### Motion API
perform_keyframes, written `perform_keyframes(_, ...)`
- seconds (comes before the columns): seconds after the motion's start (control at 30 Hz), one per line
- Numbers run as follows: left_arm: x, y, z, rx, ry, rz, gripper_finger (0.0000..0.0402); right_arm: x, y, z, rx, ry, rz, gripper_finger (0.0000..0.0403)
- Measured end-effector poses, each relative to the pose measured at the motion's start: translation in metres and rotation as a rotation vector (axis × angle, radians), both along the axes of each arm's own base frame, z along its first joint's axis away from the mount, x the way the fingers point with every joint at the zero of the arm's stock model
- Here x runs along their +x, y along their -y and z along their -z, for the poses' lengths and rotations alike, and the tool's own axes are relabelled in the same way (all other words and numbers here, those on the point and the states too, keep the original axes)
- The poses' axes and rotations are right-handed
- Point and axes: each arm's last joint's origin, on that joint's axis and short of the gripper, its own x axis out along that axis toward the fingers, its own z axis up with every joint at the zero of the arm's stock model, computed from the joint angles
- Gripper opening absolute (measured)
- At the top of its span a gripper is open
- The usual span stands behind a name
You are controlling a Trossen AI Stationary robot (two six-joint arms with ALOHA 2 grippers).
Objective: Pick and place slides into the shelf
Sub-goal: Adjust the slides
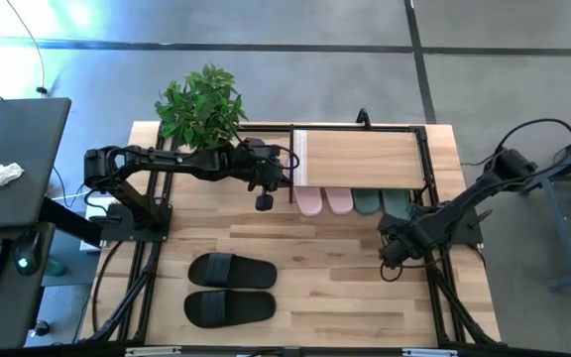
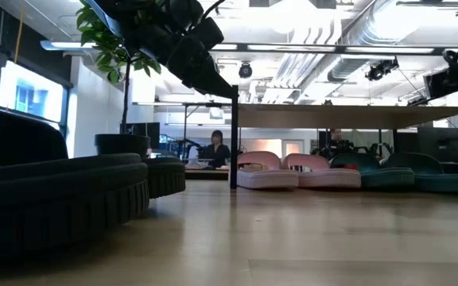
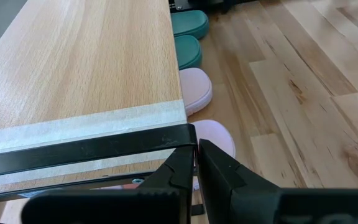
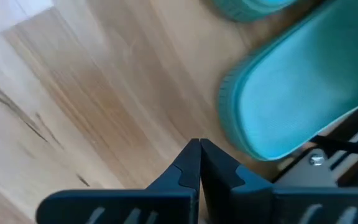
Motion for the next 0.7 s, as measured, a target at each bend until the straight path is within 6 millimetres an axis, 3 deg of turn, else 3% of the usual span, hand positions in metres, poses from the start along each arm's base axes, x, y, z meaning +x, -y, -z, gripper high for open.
perform_keyframes(0.17,0.0,0.0,0.0,0.0,0.0,0.0,0.0012,-0.005,0.004,0.017,0.002,0.013,0.011,0.0)
perform_keyframes(0.7,0.0,0.0,0.0,-0.002,0.001,0.003,0.0012,-0.007,0.025,0.037,-0.054,0.054,0.115,0.0)
